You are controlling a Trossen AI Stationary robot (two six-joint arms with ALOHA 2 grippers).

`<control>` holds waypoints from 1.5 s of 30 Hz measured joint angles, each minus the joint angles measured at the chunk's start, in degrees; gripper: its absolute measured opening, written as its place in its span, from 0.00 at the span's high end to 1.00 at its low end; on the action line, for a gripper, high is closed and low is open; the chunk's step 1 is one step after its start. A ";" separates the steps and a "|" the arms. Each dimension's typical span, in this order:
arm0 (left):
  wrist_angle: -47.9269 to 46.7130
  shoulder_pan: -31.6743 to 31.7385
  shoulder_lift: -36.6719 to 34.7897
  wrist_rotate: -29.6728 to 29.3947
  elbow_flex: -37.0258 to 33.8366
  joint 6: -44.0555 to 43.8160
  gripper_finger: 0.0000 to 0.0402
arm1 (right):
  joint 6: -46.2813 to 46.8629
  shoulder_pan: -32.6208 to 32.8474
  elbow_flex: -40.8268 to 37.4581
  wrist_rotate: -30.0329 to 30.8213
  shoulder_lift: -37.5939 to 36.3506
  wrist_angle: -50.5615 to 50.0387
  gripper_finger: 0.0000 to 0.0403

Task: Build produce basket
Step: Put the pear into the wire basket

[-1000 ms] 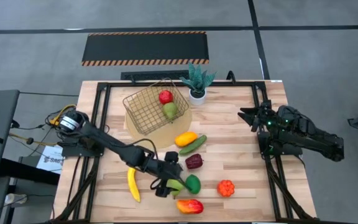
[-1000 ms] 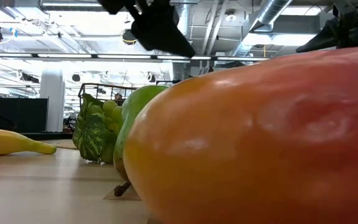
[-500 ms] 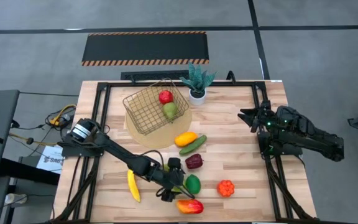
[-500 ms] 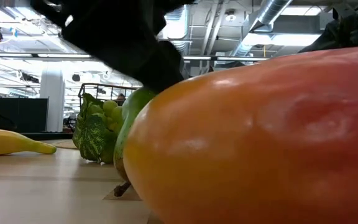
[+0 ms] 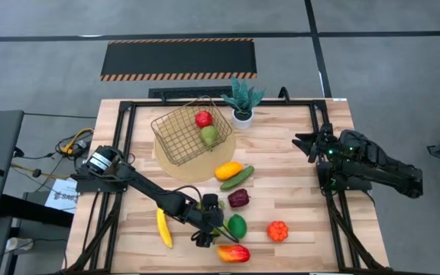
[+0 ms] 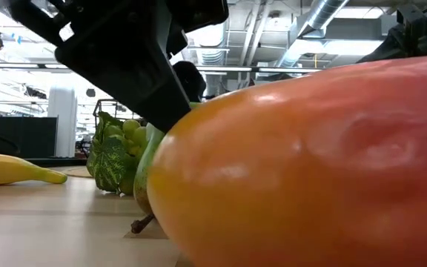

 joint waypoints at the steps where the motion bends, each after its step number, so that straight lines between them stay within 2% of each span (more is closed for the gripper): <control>1: 0.02 0.12 0.00 0.21 0.00 -0.90 0.14 | 0.00 0.00 0.00 0.00 0.00 0.00 0.40; 5: 0.06 0.33 -0.02 1.40 0.02 -4.03 0.22 | -0.02 -0.01 -0.01 0.02 0.00 -0.01 0.40; 13: -3.54 1.17 -2.27 1.51 0.02 -4.23 0.36 | -0.02 -0.02 -0.01 0.15 0.00 0.01 0.40; 22: -13.71 5.45 -12.10 0.98 0.02 -4.11 0.38 | -0.02 -0.02 0.00 0.20 0.00 0.02 0.40; 27: -15.85 9.91 -18.73 -2.44 0.02 -3.26 0.38 | -0.08 -0.02 -0.01 0.28 0.00 0.03 0.40; 30: -17.93 13.12 -22.44 -6.73 0.02 -5.45 0.38 | -0.02 -0.02 -0.02 0.33 0.02 0.07 0.40; 35: -23.02 19.95 -27.54 -17.24 0.02 -18.03 0.38 | 0.31 -0.02 0.00 0.37 0.00 0.26 0.40; 39: -26.14 25.99 -29.49 -21.48 0.02 -29.17 0.38 | 0.46 -0.02 0.00 0.96 0.00 0.28 0.40; 41: -27.68 28.89 -29.83 -21.78 0.04 -39.28 0.38 | 0.49 -0.02 0.00 1.48 0.00 0.31 0.40; 43: -30.68 31.67 -29.88 -20.03 0.02 -51.50 0.38 | 0.91 -0.04 0.00 1.96 0.00 0.50 0.40; 45: -32.85 34.01 -29.78 -17.75 0.02 -59.66 0.38 | 1.07 -0.07 0.00 2.33 0.00 0.49 0.40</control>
